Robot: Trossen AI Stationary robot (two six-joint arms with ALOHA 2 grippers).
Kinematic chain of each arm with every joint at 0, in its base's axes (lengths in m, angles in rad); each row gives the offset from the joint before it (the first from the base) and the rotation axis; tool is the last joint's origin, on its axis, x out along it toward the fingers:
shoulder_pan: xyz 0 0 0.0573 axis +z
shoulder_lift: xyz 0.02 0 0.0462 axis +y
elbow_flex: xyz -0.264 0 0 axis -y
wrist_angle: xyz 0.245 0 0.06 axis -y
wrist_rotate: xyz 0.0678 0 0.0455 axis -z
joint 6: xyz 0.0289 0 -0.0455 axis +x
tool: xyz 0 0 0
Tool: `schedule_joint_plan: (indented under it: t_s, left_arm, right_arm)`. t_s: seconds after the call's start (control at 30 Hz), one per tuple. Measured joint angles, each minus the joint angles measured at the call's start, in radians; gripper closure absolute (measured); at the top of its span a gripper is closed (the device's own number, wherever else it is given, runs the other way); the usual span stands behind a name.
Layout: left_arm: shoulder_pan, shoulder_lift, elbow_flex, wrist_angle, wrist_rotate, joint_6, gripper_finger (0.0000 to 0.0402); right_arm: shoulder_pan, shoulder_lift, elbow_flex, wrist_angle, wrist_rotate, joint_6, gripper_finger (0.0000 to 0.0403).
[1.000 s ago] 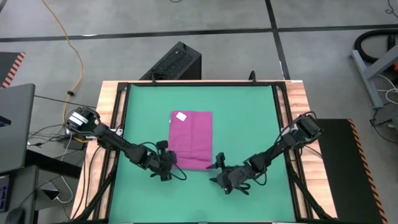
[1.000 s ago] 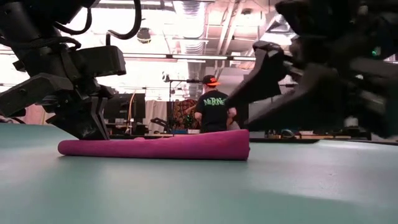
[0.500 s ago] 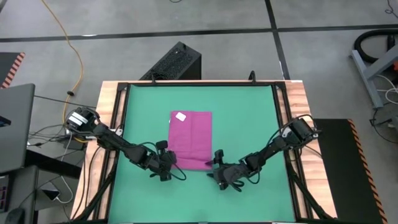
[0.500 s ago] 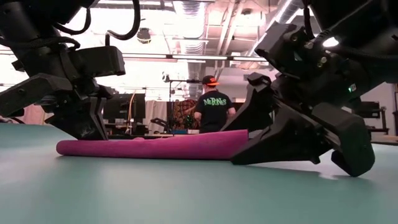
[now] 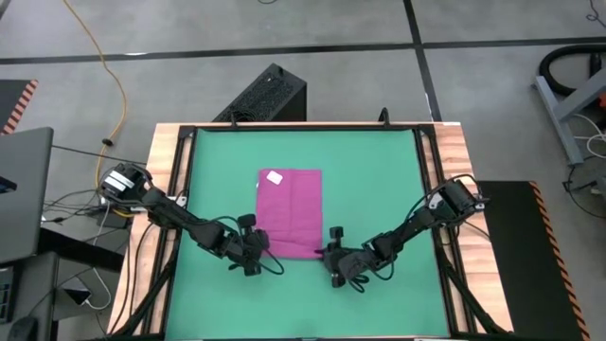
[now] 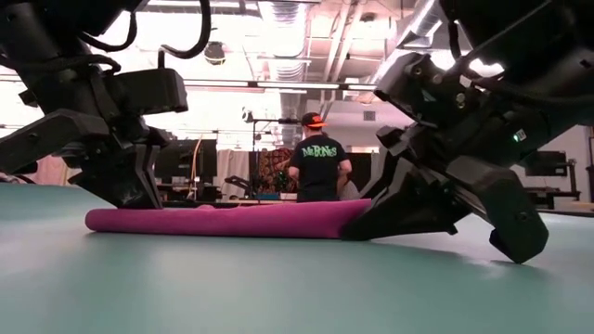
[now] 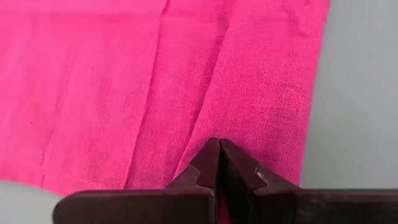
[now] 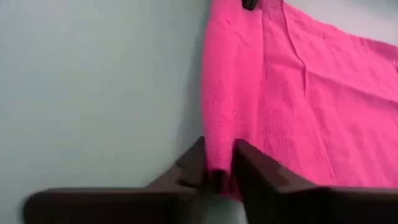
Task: Roll towel
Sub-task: Roll the violet towel
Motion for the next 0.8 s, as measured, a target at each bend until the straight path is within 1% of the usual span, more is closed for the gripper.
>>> schedule_joint_plan:
  t_s: [0.1, 0.17, 0.3, 0.37, 0.47, 0.63, 0.73, 0.8]
  left_arm:
    - [0.0, 0.001, 0.02, -0.003, 0.019, 0.009, 0.0401]
    - [-0.001, -0.001, 0.04, -0.002, 0.043, 0.022, 0.0401]
    - [-0.014, -0.003, 0.094, -0.024, 0.054, 0.074, 0.0401]
    - [-0.019, -0.004, 0.123, -0.057, 0.045, 0.108, 0.0401]
    - [-0.019, -0.005, 0.14, -0.078, -0.001, 0.162, 0.0402]
    - [0.001, -0.003, 0.09, -0.046, -0.052, 0.266, 0.0401]
    - [0.024, -0.002, 0.031, 0.02, -0.032, 0.278, 0.0401]
    - [0.025, -0.002, -0.004, 0.08, -0.006, 0.282, 0.0401]
  right_arm:
    - [0.004, -0.004, -0.001, -0.005, 0.007, 0.02, 0.0375]
    - [0.008, -0.009, -0.002, -0.006, 0.008, 0.022, 0.039]
    - [0.012, -0.029, -0.002, -0.013, -0.006, 0.061, 0.0389]
    - [0.007, -0.042, -0.002, -0.031, -0.044, 0.081, 0.0393]
    - [0.0, -0.067, -0.002, -0.068, -0.088, 0.114, 0.0397]
    - [-0.007, -0.123, -0.004, -0.135, -0.164, 0.149, 0.0398]
    - [-0.015, -0.164, -0.005, -0.186, -0.208, 0.177, 0.0398]
    - [-0.025, -0.189, -0.005, -0.217, -0.22, 0.191, 0.0398]
